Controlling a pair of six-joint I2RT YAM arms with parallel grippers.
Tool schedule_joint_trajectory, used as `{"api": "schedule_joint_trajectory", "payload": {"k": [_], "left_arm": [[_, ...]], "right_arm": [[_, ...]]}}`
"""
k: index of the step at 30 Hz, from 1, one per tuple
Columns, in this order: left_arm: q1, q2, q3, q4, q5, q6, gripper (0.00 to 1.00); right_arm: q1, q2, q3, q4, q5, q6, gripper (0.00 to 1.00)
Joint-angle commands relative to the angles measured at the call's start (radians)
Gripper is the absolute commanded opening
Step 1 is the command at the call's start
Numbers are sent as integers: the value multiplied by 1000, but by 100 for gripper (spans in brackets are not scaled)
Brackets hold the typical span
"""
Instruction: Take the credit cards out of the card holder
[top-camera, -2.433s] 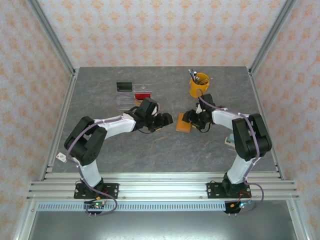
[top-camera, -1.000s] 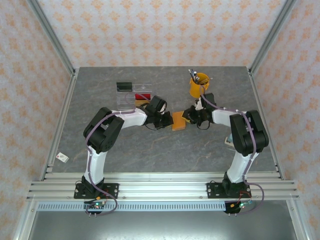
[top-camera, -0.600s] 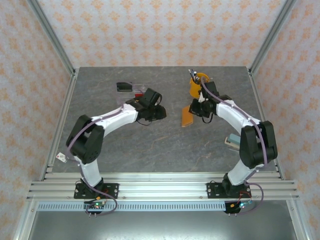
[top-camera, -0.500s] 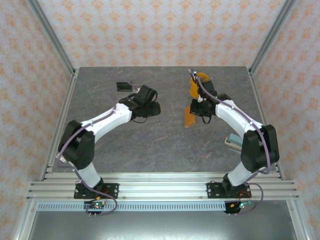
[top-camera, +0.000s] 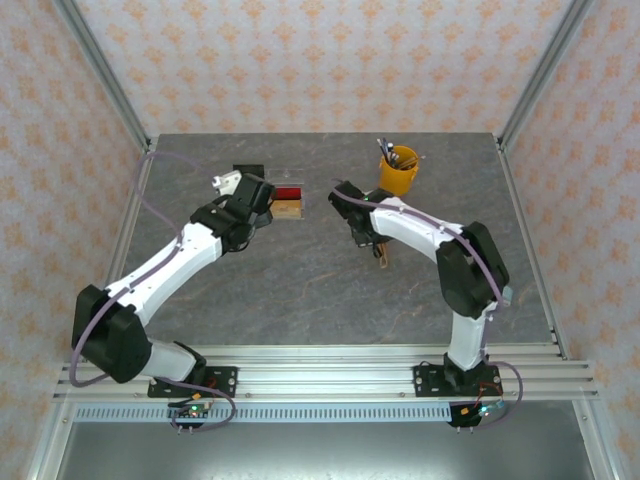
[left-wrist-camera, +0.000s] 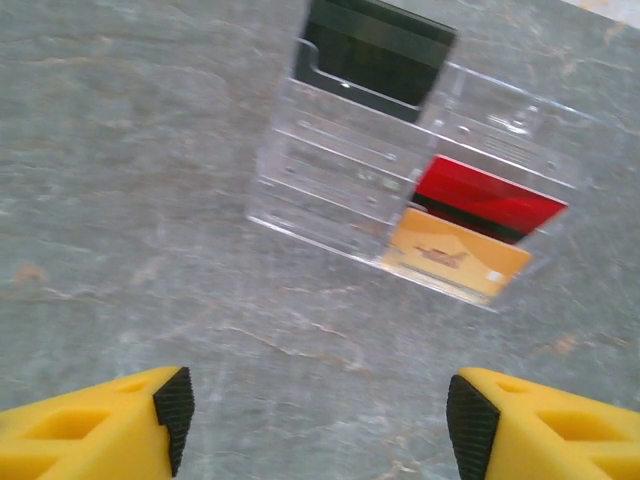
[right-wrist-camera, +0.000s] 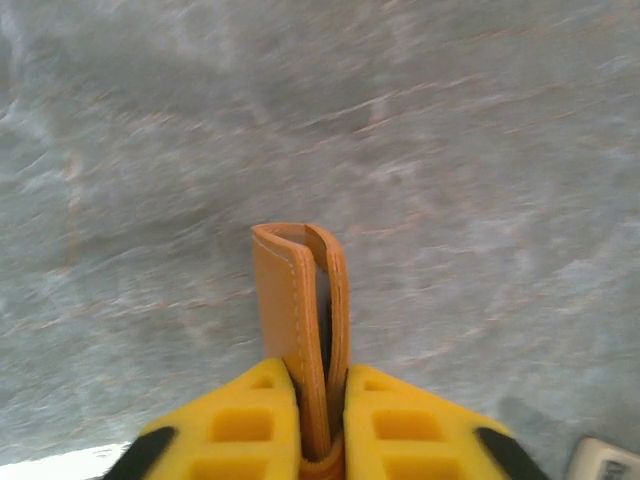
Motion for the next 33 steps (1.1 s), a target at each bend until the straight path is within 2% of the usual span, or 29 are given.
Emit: {"api": "schedule_joint_trajectory", "payload": {"k": [1, 3, 7, 13, 19, 26, 33], "left_arm": [[8, -64, -46, -57, -167, -79, 81], [16, -101, -67, -82, -214, -103, 87], [32, -159, -107, -70, -213, -82, 93], [39, -153, -107, -25, -96, 24, 100], [39, -110, -93, 30, 18, 78, 100], [39, -88, -93, 59, 84, 85, 100], [39, -89, -109, 47, 84, 69, 100]], "right_arm": [[4, -39, -5, 75, -197, 10, 31], [2, -63, -17, 124, -293, 15, 41], [-25, -107, -39, 169, -358, 37, 51], [-113, -111, -87, 165, -371, 85, 52], [-171, -69, -114, 176, -413, 84, 53], [-159, 52, -28, 141, -412, 70, 57], [-119, 129, 60, 111, -394, 76, 64]]}}
